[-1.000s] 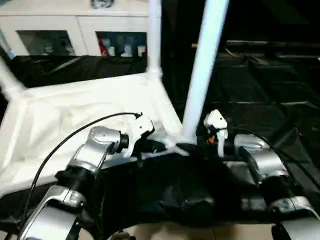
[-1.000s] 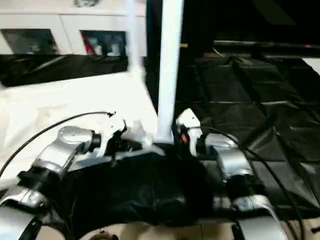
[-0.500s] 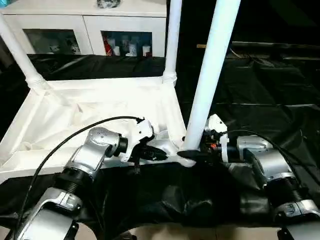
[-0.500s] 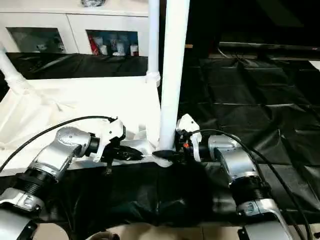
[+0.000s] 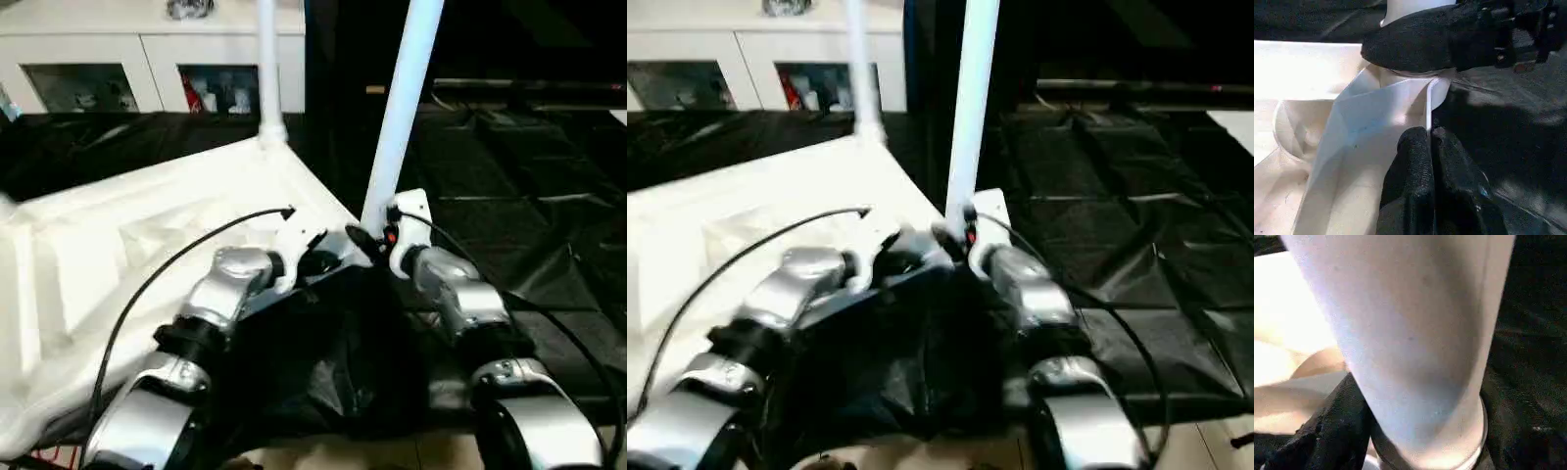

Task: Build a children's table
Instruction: Rotate leg to tighten

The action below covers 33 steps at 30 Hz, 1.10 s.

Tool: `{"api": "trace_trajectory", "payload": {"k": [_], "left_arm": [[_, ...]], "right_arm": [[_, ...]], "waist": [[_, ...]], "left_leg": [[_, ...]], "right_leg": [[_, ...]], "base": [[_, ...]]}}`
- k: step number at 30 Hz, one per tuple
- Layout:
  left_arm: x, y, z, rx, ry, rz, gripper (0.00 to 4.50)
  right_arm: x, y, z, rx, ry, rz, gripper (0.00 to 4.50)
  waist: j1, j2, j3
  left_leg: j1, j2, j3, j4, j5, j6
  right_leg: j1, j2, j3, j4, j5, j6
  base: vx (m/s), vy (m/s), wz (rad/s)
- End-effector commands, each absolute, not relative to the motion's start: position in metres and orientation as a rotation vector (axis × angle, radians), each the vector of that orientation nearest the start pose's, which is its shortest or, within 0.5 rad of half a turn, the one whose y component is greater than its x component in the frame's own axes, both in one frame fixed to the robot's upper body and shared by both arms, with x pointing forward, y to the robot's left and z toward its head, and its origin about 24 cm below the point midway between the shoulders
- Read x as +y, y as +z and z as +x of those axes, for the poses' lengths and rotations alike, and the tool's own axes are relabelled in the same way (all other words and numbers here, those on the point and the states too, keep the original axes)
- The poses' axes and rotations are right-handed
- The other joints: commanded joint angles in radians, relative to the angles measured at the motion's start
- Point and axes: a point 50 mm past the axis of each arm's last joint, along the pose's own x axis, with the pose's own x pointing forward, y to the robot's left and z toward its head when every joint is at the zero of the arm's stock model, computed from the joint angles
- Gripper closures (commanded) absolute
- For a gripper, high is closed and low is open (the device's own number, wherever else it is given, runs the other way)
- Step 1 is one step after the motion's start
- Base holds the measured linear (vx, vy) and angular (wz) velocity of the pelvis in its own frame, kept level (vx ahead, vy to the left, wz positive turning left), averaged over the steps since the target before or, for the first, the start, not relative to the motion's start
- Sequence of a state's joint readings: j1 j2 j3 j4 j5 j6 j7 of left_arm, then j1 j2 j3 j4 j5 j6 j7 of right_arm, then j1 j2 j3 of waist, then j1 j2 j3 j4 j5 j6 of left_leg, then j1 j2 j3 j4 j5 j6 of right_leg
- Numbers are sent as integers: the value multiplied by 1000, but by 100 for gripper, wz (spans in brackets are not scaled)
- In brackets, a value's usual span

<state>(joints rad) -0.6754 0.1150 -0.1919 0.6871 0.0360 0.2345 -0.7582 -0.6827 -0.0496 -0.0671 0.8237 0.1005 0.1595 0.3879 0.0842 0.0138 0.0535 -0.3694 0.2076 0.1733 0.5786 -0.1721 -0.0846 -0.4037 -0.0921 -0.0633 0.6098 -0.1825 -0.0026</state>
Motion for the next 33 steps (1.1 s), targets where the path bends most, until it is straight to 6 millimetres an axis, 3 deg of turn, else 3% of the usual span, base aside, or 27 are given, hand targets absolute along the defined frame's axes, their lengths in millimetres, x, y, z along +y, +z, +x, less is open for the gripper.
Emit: {"api": "trace_trajectory", "payload": {"k": [1, 2, 3, 8, 9, 12, 16, 19, 21, 24, 33], "left_arm": [[54, 78, 346, 245, -1025, 210, 450], [55, 78, 345, 240, -1041, 212, 450], [56, 78, 344, 237, -1050, 213, 450], [61, 76, 343, 238, -1063, 217, 450], [66, 74, 340, 244, -1093, 221, 450], [72, 73, 336, 248, -1142, 227, 450], [79, 71, 330, 261, -1231, 261, 450], [85, 71, 327, 278, -1279, 281, 450], [88, 70, 326, 286, -1297, 290, 450], [94, 69, 322, 304, -1339, 303, 450], [104, 67, 317, 340, -1393, 321, 450]], "right_arm": [[-72, 21, 343, 412, 605, 101, 185], [-70, 23, 342, 387, 648, 105, 185], [-68, 25, 341, 372, 675, 109, 129], [-70, 29, 340, 348, 744, 134, 87], [-76, 33, 336, 327, 855, 97, 77], [-85, 35, 330, 310, 972, 20, 55], [-102, 40, 317, 322, 1167, -13, 55], [-114, 39, 304, 370, 1306, -69, 55], [-118, 39, 301, 388, 1336, -73, 55], [-123, 39, 296, 420, 1389, -82, 55], [-124, 40, 290, 461, 1439, -78, 115]], "waist": [[1, -2, -74], [1, -4, -73], [1, -3, -72], [-2, -2, -70], [-3, -4, -69], [3, -5, -70], [11, -8, -68], [15, -8, -68], [19, -4, -65], [22, -7, -64], [30, -4, -67]], "left_leg": [[6, 12, 2, -61, -162, 27], [5, 12, 3, -62, -160, 32], [5, 11, 3, -61, -164, 39], [7, 14, 3, -63, -185, 45], [8, 13, 4, -63, -197, 46], [5, 16, 4, -62, -190, 57], [7, 18, 4, -61, -194, 69], [7, 20, 6, -59, -193, 73], [9, 21, 6, -62, -212, 66], [11, 21, 4, -65, -235, 53], [11, 22, 4, -65, -212, 45]], "right_leg": [[55, -43, 34, -62, -79, -238], [55, -42, 34, -62, -75, -240], [56, -43, 35, -63, -80, -241], [56, -45, 35, -66, -109, -244], [57, -43, 35, -69, -125, -243], [59, -45, 35, -66, -115, -240], [61, -42, 34, -68, -134, -241], [55, -42, 34, -66, -132, -249], [53, -45, 35, -71, -173, -243], [52, -46, 35, -76, -226, -230], [50, -45, 35, -68, -172, -244]], "base": [[0, 0, 0], [0, 0, 0], [0, 0, 0], [0, 0, 0], [0, 0, 0], [0, 0, 0], [0, 0, 0], [0, 0, 0], [0, 0, 0], [0, 0, 0], [0, 0, 0]]}}
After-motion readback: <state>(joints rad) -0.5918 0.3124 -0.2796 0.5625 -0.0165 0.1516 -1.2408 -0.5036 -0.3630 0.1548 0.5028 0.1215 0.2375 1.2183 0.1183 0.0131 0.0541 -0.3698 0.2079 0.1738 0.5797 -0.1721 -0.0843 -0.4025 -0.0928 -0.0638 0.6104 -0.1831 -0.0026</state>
